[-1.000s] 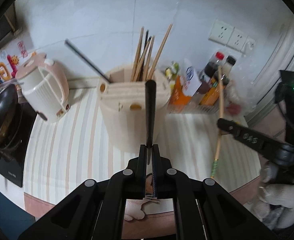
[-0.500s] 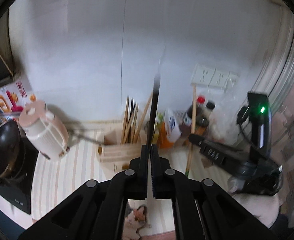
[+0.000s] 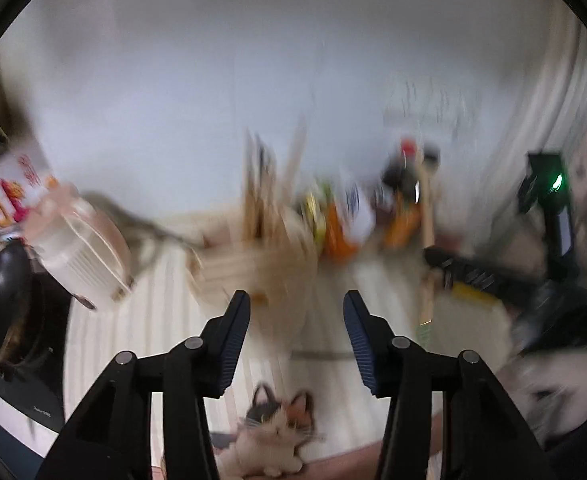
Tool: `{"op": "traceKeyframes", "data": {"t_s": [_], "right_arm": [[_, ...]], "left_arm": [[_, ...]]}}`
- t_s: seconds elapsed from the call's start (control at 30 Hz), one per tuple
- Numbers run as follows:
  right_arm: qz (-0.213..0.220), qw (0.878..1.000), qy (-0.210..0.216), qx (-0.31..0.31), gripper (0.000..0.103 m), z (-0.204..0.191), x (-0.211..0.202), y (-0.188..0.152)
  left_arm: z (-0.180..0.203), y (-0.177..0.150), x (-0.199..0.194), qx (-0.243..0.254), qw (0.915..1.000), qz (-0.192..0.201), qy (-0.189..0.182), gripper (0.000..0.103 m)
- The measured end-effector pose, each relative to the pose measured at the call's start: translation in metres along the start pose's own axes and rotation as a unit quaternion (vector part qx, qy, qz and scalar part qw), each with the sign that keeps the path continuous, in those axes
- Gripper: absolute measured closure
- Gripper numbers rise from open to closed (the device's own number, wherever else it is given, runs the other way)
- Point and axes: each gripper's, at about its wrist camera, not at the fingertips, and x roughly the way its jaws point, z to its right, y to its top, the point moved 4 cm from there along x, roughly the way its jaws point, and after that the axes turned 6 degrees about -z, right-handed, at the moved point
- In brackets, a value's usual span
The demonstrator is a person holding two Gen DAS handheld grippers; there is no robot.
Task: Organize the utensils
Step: 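Move the left tool to a black chopstick on the mat while the right tool holds the wooden chopstick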
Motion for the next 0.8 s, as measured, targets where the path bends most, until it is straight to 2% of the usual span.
{"op": "traceKeyframes", "data": {"t_s": [0.07,0.13,0.2,0.23,0.27,0.3,0.37,0.4,0.47,0.53,0.63,0.7,0.77,0.8], "right_arm": [[-0.039,0.999,-0.028,0.024,0.096,0.04,0.02,-0.026],[-0.085,0.993,-0.052,0.057,0.096,0.086,0.042,-0.056],[-0.12,0.987,-0.077,0.079,0.096,0.122,0.059,-0.08],[-0.14,0.982,-0.088,0.094,0.096,0.144,0.068,-0.096],[-0.153,0.978,-0.093,0.108,0.096,0.16,0.073,-0.106],[-0.163,0.975,-0.097,0.12,0.096,0.174,0.077,-0.114],[-0.173,0.969,-0.107,0.139,0.096,0.198,0.079,-0.129],[-0.175,0.967,-0.111,0.146,0.096,0.207,0.079,-0.134],[-0.177,0.965,-0.114,0.158,0.096,0.22,0.079,-0.14],[-0.176,0.962,-0.115,0.172,0.096,0.234,0.075,-0.145],[-0.173,0.96,-0.114,0.188,0.096,0.244,0.07,-0.149],[-0.172,0.959,-0.112,0.196,0.096,0.252,0.068,-0.153],[-0.173,0.958,-0.111,0.201,0.096,0.256,0.066,-0.154],[-0.173,0.957,-0.11,0.204,0.096,0.259,0.065,-0.156]], "left_arm": [[0.016,-0.021,0.042,0.045,0.9977,-0.051,0.005,0.057],[0.039,-0.04,0.086,0.104,0.99,-0.095,0.012,0.057],[0.066,-0.057,0.131,0.172,0.9752,-0.137,0.026,0.057],[0.077,-0.063,0.148,0.202,0.9675,-0.149,0.03,0.057],[0.093,-0.07,0.171,0.245,0.9548,-0.163,0.043,0.057],[0.102,-0.074,0.185,0.271,0.946,-0.172,0.048,0.057],[0.117,-0.08,0.213,0.317,0.9272,-0.193,0.052,0.057],[0.126,-0.083,0.227,0.344,0.9143,-0.208,0.052,0.057],[0.138,-0.087,0.248,0.385,0.8941,-0.222,0.057,0.057],[0.144,-0.087,0.263,0.407,0.8795,-0.24,0.058,0.055],[0.153,-0.074,0.27,0.421,0.8725,-0.243,0.048,0.064],[0.159,-0.067,0.273,0.414,0.8716,-0.262,0.025,0.097],[0.166,-0.065,0.274,0.413,0.871,-0.264,0.03,0.096],[0.168,-0.063,0.272,0.4,0.8758,-0.268,0.025,0.097]]}}
